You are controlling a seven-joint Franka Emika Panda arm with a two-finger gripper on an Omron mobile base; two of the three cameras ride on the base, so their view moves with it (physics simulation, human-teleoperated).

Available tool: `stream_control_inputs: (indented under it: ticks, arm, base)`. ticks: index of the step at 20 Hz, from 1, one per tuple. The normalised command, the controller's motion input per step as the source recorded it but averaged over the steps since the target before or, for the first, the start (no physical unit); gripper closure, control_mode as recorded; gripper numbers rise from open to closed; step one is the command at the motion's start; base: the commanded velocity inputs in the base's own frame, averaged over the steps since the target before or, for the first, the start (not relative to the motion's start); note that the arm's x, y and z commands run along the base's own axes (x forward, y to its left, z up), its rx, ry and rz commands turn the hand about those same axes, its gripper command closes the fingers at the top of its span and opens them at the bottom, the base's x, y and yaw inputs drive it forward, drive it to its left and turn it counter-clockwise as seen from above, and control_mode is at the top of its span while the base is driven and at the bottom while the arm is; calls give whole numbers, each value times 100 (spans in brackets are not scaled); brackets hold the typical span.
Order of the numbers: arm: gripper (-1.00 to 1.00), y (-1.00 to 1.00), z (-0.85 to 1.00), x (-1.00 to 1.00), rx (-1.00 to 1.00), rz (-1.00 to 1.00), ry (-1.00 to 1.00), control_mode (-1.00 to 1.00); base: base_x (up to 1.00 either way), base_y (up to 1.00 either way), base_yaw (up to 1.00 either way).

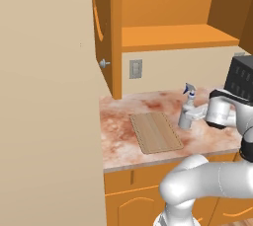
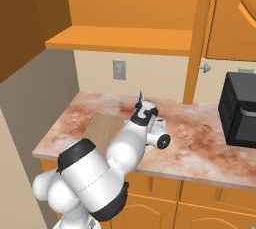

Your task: Grab the spray bottle from the cabinet, then place it next to the cutting board for sanitizing. Then grab the dish brush from the countertop next to the sink and place it next to the cutting board.

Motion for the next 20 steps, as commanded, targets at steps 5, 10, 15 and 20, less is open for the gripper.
stream_control_inputs:
  ticks: [5, 10, 15, 20]
  arm:
    - [-100, 0, 0, -6, 0, 0, -8, -100]
    - [-100, 0, 0, 0, 0, 0, -3, -100]
    - [-100, 7, -2, 0, -1, 0, 0, -100]
    - [-100, 8, 0, -8, -1, 0, -1, -100]
  base:
    - [0, 0, 0]
    - [0, 0, 0]
    - [0, 0, 0]
    - [0, 0, 0]
